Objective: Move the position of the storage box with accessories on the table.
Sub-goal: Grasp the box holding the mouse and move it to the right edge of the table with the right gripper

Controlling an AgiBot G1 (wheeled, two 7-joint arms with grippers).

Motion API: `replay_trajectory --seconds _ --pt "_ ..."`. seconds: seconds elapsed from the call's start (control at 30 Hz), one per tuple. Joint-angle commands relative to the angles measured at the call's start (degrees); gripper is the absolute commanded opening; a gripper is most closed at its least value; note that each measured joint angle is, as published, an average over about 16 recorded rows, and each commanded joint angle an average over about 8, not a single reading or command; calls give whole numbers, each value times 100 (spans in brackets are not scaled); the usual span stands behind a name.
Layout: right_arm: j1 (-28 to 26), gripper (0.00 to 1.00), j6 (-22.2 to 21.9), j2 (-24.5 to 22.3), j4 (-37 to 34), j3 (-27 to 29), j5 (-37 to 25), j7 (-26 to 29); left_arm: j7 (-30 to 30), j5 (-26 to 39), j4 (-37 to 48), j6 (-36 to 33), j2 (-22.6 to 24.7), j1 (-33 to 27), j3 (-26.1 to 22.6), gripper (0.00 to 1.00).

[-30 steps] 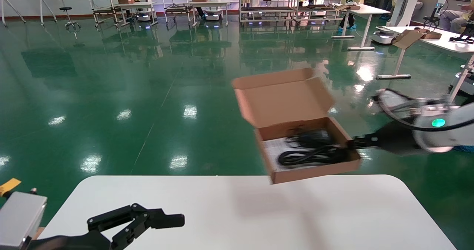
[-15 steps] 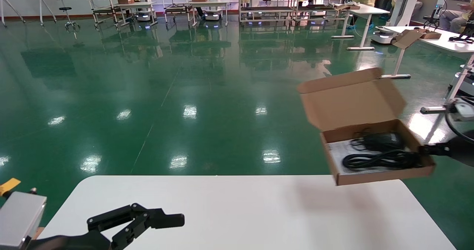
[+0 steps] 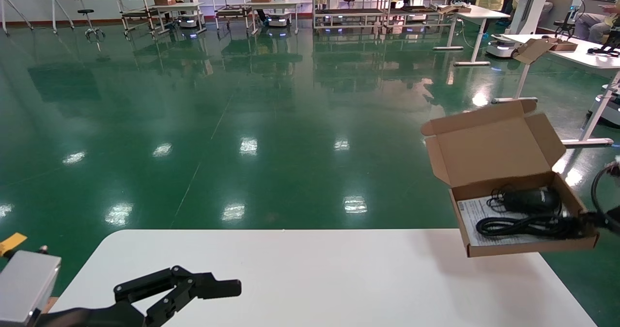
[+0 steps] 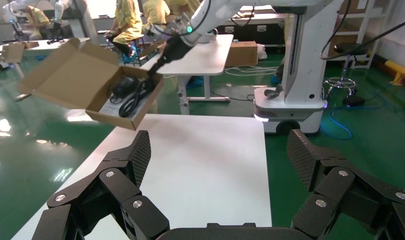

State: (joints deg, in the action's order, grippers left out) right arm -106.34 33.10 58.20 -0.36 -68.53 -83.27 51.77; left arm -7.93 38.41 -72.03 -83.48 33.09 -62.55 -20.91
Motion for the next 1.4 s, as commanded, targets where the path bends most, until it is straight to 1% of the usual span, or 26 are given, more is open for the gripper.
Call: replay_trajectory --seconds 0.03,0.53,0.83,1.3,1.33,1.37,1.4 --pt "114 0 -22 -15 15 22 31 -5 0 0 0 0 0 0 0 100" --pt "803 0 -82 -236 91 208 298 -178 0 0 0 0 0 0 -1 100" --pt "990 0 -24 -401 162 299 431 -404 0 -1 0 0 0 0 -1 100" --pt "1157 0 168 -501 264 539 780 -849 1 -1 0 1 -1 0 -1 100" --pt "1164 1 177 -509 260 552 799 -878 1 -1 0 1 -1 0 -1 100" --pt "1169 7 188 -519 256 565 818 -908 1 -1 0 1 -1 0 -1 100" --pt "1174 19 199 -528 251 578 836 -937 1 -1 0 1 -1 0 -2 100"
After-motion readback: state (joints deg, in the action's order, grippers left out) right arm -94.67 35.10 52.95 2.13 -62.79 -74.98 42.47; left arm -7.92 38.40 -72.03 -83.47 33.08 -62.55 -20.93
